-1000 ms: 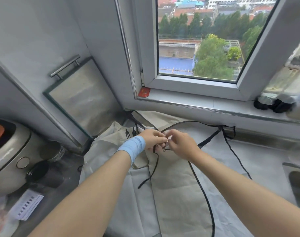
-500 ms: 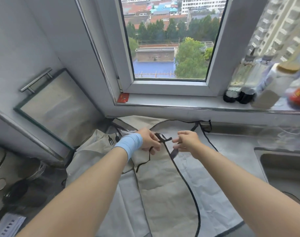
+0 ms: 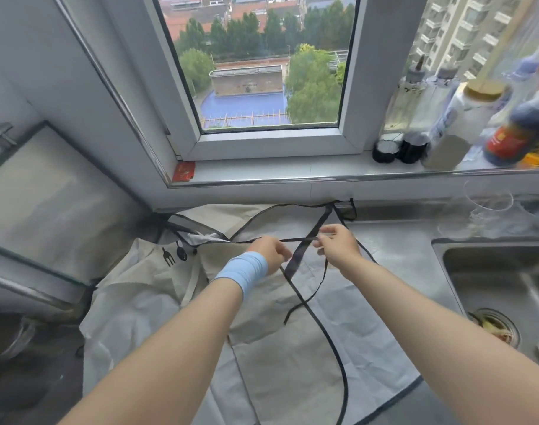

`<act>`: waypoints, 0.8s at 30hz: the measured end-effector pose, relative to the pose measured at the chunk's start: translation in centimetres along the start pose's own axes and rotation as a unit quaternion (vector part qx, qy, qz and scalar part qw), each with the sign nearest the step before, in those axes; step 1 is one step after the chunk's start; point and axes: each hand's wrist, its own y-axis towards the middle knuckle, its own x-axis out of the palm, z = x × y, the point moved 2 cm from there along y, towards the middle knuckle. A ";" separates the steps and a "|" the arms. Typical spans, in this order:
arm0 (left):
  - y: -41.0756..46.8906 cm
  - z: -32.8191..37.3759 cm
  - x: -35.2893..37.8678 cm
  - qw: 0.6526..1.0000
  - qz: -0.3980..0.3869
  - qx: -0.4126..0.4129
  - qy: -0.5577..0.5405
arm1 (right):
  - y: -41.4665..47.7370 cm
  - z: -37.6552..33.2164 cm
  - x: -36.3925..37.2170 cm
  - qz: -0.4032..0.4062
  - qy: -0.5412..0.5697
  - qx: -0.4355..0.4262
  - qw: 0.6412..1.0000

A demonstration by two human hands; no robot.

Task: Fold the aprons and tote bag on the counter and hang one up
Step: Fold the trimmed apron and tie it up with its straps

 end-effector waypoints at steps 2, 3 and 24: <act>0.6 -0.2 0.8 0.997 -0.042 0.005 0.065 | 0.4 1.0 0.1 0.008 -0.152 -0.051 0.987; 1.0 -0.1 1.4 0.993 -0.061 0.015 0.104 | 0.5 1.9 0.2 0.011 -0.247 -0.069 0.966; -0.4 -1.6 2.0 0.981 -0.109 0.057 0.151 | -2.9 5.1 4.8 -0.251 -0.234 0.024 0.939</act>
